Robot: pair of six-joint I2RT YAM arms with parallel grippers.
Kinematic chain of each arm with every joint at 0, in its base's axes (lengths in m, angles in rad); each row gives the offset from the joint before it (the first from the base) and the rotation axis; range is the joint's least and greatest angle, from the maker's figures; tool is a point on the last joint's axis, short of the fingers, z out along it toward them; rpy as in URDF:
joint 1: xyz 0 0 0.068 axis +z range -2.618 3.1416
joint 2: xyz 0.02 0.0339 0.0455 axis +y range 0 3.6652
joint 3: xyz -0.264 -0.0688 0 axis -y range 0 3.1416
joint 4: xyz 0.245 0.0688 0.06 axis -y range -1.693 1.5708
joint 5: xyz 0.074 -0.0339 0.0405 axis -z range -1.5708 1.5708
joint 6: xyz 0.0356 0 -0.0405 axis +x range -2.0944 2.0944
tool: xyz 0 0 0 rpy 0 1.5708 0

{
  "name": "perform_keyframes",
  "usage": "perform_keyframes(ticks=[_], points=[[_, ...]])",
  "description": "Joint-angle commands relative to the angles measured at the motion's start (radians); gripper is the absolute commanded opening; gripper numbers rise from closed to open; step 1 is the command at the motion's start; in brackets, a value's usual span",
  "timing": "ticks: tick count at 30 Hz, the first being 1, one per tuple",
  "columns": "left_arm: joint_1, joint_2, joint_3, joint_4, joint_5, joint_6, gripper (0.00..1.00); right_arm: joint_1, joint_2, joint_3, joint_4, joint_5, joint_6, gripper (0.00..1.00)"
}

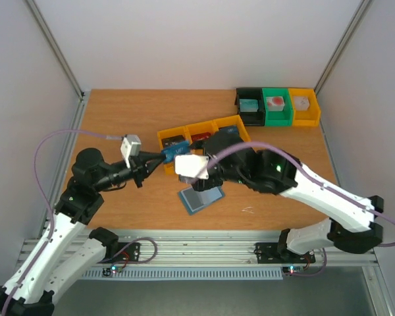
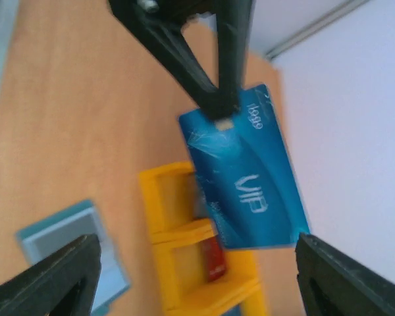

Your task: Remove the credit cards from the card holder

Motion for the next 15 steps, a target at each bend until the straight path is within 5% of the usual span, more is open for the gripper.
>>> perform_keyframes(ticks=[1,3,6,15], points=[[0.074,0.028,-0.009,0.352,-0.117,-0.424,0.0,0.13,-0.142,-0.232,0.545,0.311,-0.464,0.86],[0.114,0.047,-0.017,0.469,-0.153,-0.616,0.0,0.147,-0.18,-0.387,0.848,0.335,-0.786,0.92],[0.152,0.082,0.014,0.472,-0.2,-0.849,0.0,0.145,-0.173,-0.492,1.166,0.329,-1.043,0.92],[0.155,0.095,0.082,0.504,-0.13,-0.915,0.0,0.108,-0.061,-0.505,1.549,0.285,-1.31,0.65]])
